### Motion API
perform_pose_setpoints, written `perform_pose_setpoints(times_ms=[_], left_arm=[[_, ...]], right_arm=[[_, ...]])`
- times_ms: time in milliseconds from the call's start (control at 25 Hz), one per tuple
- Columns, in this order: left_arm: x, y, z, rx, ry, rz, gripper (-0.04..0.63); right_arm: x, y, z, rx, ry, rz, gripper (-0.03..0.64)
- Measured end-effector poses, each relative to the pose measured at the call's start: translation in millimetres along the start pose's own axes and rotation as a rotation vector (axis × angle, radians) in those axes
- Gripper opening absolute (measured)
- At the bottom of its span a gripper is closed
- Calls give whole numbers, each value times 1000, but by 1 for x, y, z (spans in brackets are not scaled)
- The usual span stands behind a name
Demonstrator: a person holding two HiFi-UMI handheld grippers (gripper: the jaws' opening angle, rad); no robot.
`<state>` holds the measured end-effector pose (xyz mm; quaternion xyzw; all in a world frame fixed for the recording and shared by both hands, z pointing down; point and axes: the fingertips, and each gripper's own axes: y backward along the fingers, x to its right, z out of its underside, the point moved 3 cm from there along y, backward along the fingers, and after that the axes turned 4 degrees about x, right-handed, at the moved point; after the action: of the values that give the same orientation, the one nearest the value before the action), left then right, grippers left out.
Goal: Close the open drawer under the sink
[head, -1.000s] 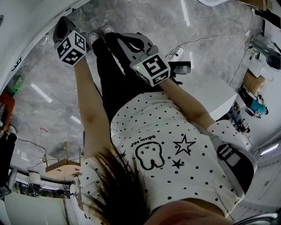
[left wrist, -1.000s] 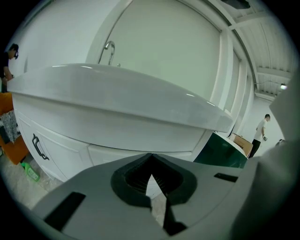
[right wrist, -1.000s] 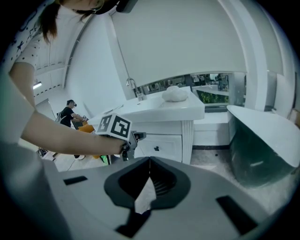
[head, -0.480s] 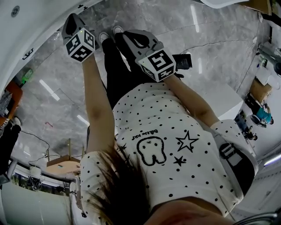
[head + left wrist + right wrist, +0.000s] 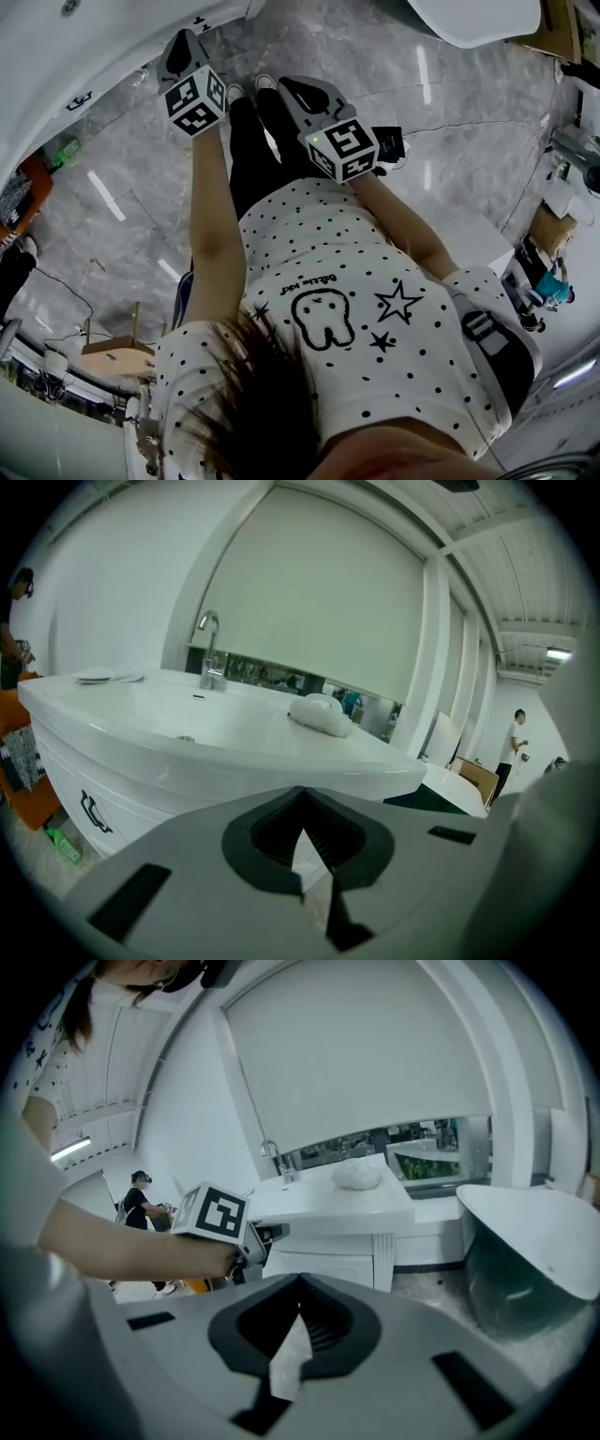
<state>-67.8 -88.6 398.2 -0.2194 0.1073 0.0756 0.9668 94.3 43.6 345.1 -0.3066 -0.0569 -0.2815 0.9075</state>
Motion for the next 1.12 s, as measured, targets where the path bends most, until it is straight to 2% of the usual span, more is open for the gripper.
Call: perform_pose_setpoints(times_ms=[640,1120], left_arm=[[7,55,-38,69,-36,7,5],[19,66,-75,134,-82,36,5]], right_arm=[[-1,6,-40,101,39,18,14],[-4,4,-66,153,55,12,14]])
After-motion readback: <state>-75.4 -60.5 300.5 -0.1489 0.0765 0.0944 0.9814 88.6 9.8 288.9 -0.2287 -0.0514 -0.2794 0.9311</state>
